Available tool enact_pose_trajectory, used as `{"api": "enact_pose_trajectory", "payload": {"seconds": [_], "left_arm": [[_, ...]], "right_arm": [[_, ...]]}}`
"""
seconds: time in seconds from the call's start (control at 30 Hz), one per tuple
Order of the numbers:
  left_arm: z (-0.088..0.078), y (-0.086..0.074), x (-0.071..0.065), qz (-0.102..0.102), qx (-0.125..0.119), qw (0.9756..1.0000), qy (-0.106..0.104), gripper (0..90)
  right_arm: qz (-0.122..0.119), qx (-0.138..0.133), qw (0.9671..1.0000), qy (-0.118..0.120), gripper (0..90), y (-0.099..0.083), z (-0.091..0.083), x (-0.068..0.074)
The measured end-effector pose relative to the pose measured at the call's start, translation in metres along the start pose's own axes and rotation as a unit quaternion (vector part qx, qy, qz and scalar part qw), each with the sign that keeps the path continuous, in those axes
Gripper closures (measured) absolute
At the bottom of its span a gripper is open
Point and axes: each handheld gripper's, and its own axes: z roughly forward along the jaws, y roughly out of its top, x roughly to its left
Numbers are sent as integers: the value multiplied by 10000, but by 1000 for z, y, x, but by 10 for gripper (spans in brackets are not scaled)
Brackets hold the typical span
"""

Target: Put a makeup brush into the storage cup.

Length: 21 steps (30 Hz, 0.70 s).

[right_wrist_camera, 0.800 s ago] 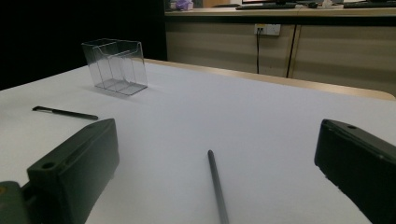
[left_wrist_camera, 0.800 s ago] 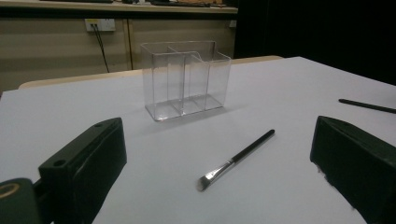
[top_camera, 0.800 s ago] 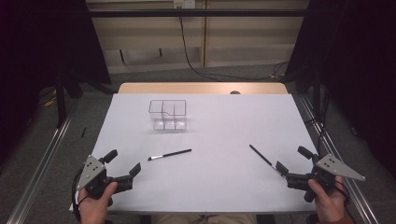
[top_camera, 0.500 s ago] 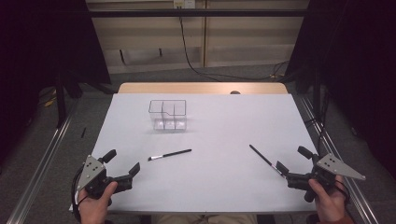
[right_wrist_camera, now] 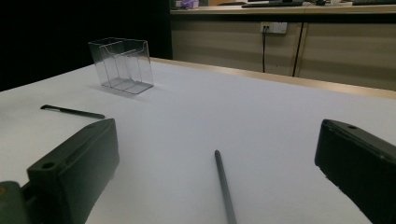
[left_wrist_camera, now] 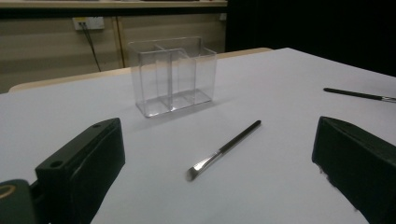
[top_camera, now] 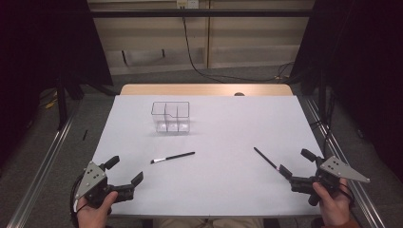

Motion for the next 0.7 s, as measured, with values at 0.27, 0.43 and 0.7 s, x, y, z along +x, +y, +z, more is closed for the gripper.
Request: {"api": "enact_pose_trajectory", "payload": {"seconds": [0.27, 0.43, 0.7], "left_arm": [[8, 7, -1, 13, 2, 10000, -70, 26], [14, 14, 1, 54, -3, 9999, -149, 25], [40, 23, 1, 228, 54, 9994, -251, 26]], "right_arm": [[34, -2, 10000, 3, 0, 0, 0, -1], [6, -12, 10000, -1, 0, 0, 0, 0], [23, 45, 10000, -15, 0, -1, 0, -1]]}}
